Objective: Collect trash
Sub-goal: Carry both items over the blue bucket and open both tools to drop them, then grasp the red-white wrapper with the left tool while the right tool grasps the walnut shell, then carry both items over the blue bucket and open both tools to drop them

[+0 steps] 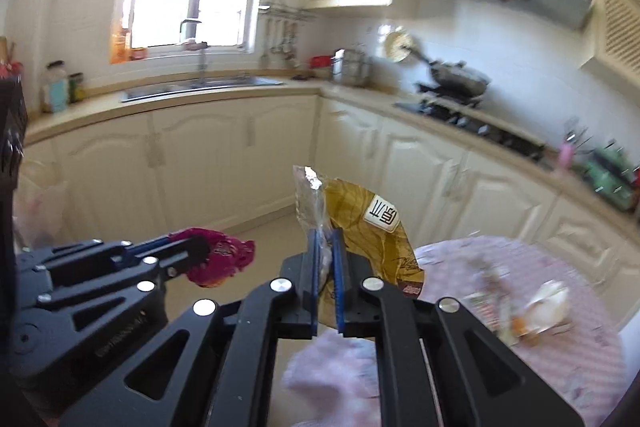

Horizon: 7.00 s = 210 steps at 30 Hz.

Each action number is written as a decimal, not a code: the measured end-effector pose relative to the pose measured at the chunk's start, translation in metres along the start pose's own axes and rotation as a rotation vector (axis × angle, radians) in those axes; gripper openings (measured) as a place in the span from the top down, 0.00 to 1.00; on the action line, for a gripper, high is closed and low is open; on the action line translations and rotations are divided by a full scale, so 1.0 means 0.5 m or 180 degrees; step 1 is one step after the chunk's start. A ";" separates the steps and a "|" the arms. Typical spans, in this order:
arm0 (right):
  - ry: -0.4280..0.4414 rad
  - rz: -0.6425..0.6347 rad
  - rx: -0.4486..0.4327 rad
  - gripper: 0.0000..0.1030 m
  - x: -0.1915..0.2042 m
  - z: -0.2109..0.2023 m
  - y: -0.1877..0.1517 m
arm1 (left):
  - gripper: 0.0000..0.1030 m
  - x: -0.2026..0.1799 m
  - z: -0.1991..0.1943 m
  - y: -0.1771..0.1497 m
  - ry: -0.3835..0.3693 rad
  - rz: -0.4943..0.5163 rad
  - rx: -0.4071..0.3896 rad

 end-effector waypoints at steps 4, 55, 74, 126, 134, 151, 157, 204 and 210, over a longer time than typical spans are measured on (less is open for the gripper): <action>0.0449 0.0177 0.0314 0.94 0.086 0.059 -0.034 | 0.92 0.102 -0.006 -0.043 0.0211 -0.0200 0.0131; 0.0359 0.0297 0.0885 0.54 0.191 0.286 -0.215 | 0.80 0.316 0.175 -0.197 0.0625 -0.0547 0.0987; 0.0172 0.0569 0.0375 0.48 0.037 0.087 -0.134 | 0.42 0.126 0.034 -0.085 0.0577 -0.0039 0.0433; -0.0643 0.1488 0.1096 0.75 -0.655 0.132 -0.334 | 0.69 -0.465 0.473 -0.146 -0.0449 0.0728 0.1264; -0.0668 0.1509 0.1055 0.75 -0.659 0.125 -0.332 | 0.90 -0.447 0.443 -0.143 -0.0648 0.0535 0.1225; -0.0356 0.1342 0.0877 0.75 -0.472 0.036 -0.269 | 0.91 -0.311 0.235 -0.114 -0.0571 0.0424 0.0923; 0.0042 0.1105 0.0813 0.75 -0.299 0.033 -0.215 | 0.91 -0.184 0.151 -0.098 -0.0362 0.0268 0.0796; 0.0951 0.0477 0.1503 0.75 0.262 0.287 -0.273 | 0.61 0.326 0.116 -0.182 0.0743 -0.0524 0.1033; 0.1004 0.0453 0.1426 0.73 0.292 0.297 -0.245 | 0.56 0.353 0.092 -0.161 0.0841 -0.0610 0.0910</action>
Point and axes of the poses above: each gripper's, at about its wrist camera, not at the fingertips, and z roughly the way its jaws point, x to its left, y to its top, the point moved 7 cm from there along z, roughly the way its jaws point, and after that the axes turned 4 degrees about -y, right-handed, at the moved point
